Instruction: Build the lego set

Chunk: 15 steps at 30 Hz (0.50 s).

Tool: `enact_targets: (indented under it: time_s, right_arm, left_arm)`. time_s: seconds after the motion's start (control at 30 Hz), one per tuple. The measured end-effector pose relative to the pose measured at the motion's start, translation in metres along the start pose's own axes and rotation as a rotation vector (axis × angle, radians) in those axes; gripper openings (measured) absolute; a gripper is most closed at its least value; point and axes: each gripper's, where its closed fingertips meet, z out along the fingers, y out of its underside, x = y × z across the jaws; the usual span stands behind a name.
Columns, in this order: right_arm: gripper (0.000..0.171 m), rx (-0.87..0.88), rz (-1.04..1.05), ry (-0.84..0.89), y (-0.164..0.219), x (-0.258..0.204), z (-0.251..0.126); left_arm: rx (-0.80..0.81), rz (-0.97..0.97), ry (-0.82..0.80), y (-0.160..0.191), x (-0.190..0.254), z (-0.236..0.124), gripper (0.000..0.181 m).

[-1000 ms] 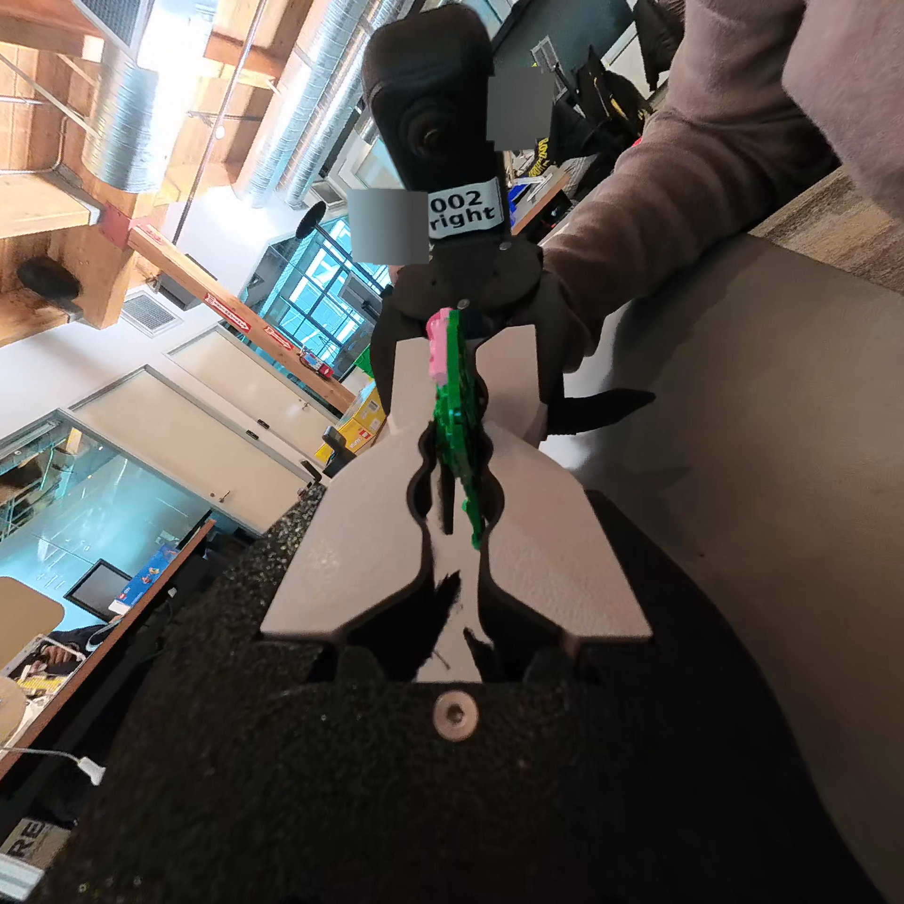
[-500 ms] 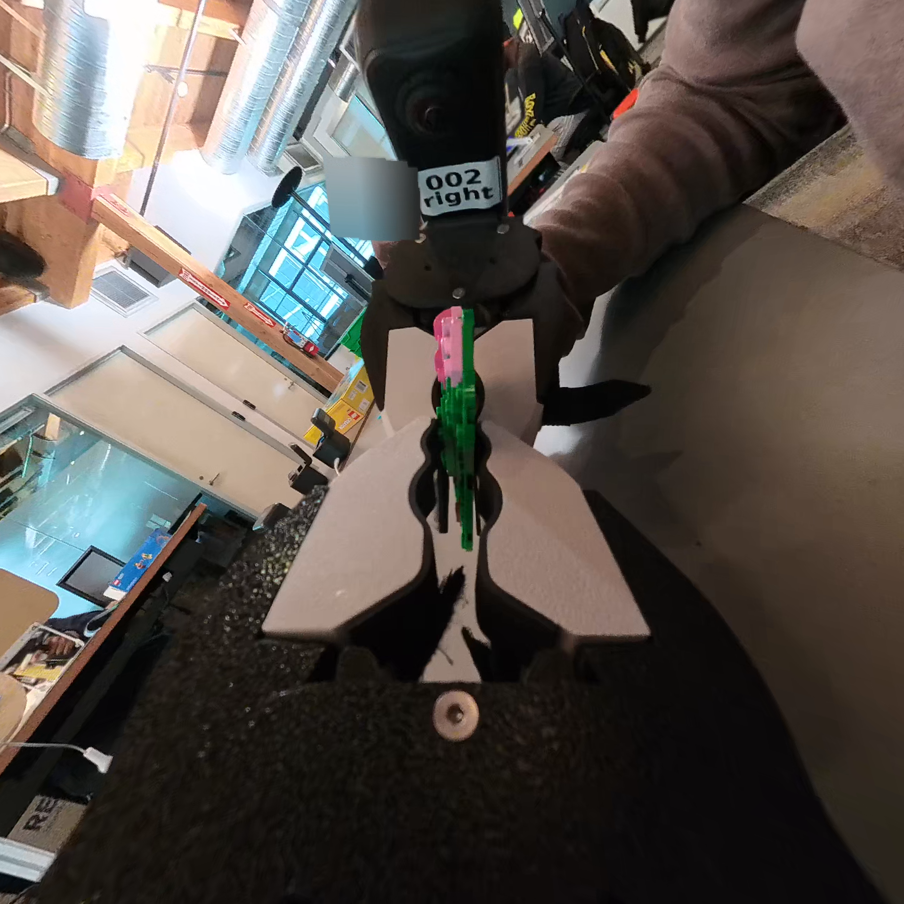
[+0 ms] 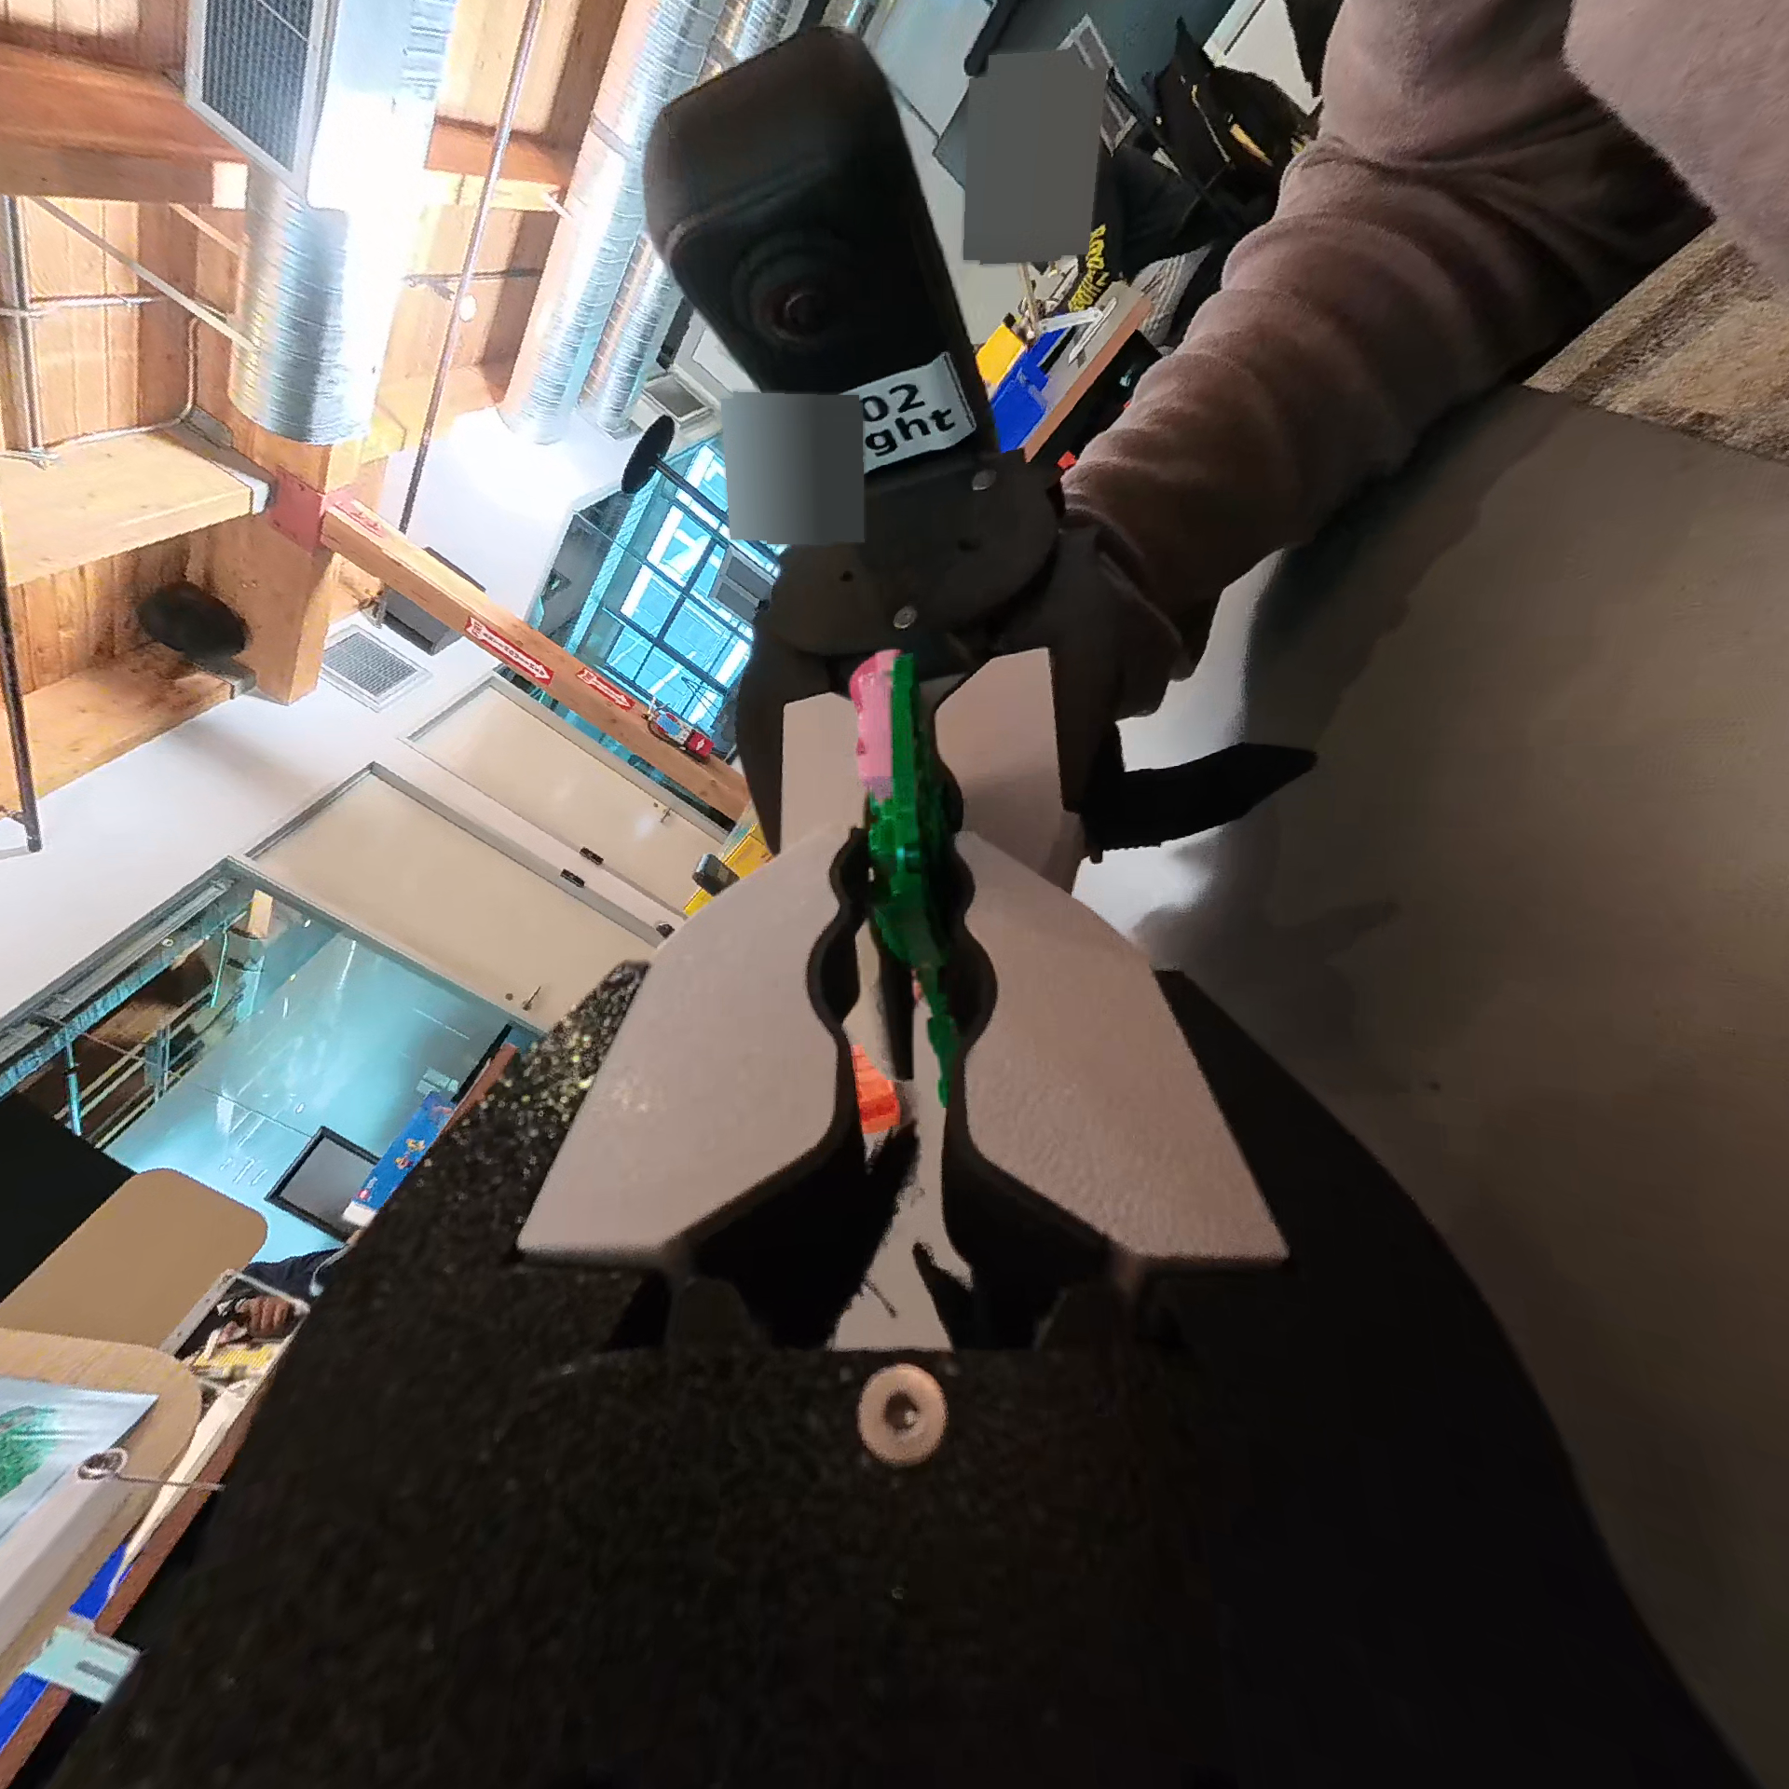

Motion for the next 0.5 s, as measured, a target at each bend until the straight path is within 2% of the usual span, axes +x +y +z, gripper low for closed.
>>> enact_targets:
  time_s: [0.37, 0.5]
  right_arm:
    - [0.011, -0.057, -0.043, -0.005, 0.0100, -0.0042, 0.0040]
    - [0.011, -0.047, -0.053, 0.006, 0.0092, -0.0031, 0.0038]
  left_arm:
    - [-0.070, -0.010, 0.102, 0.0082, 0.0088, 0.0008, 0.012]
    - [-0.057, -0.003, 0.087, 0.0075, 0.0080, 0.0008, 0.012]
